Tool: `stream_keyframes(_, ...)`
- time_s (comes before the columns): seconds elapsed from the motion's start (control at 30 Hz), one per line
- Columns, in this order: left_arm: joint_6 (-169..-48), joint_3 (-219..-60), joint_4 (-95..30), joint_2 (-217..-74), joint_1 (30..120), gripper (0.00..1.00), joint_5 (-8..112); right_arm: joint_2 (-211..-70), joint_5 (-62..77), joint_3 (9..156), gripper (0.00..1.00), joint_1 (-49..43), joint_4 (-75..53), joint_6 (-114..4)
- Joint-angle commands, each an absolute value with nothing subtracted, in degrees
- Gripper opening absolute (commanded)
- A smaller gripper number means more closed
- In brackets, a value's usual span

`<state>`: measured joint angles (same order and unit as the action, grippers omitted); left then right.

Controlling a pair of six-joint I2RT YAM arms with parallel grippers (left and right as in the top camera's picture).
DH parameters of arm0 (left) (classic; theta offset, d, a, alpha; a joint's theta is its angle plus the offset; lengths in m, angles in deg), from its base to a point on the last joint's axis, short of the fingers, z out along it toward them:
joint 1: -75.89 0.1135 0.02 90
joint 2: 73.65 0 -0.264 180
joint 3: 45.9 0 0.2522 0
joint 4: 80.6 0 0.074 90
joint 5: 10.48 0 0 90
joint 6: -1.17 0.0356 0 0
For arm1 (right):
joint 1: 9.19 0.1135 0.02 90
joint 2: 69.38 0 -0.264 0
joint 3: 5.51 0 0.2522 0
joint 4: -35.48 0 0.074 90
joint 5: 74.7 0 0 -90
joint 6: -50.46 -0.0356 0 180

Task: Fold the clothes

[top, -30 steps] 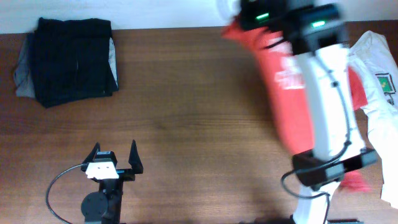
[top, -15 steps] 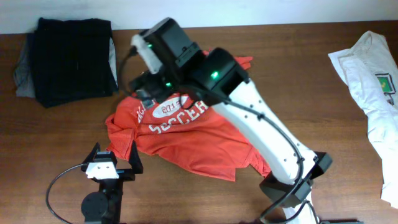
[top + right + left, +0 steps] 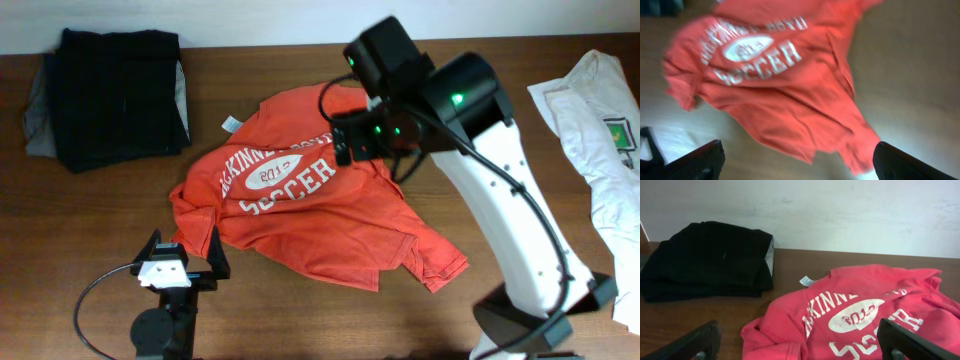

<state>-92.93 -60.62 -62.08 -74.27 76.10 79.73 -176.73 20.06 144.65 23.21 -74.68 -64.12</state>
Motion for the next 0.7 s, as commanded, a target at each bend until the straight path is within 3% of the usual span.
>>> stream_keyframes(0.0,-92.43,-60.14,-62.11,-73.95,76.45,0.99,79.12,-164.05,27.64,128.26,0.98,22.97,-75.62,-74.87)
stream_keyframes(0.17,-92.43,-60.14,-62.11,-73.95,76.45,0.99,79.12,-157.23,21.43,98.40,0.99,25.68,-73.24,-80.95)
stream_keyframes(0.23,-92.43,-60.14,-62.11,-73.95,76.45,0.99,79.12,-157.28,14.68,84.74,0.99,28.53,-63.06,-80.95)
stream_keyframes(0.3,-92.43,-60.14,-62.11,-73.97,76.43,0.99,79.14,-157.28,12.25,74.62,0.84,31.41,-52.54,-81.02)
stream_keyframes(0.5,-92.43,-60.14,-62.11,-73.97,76.45,0.99,79.14,-157.28,10.57,59.71,0.79,32.79,-32.81,-85.50)
stream_keyframes(0.67,-92.43,-60.14,-62.11,-73.97,76.45,0.99,79.14,-157.28,9.67,53.79,0.75,32.59,-25.88,-85.52)
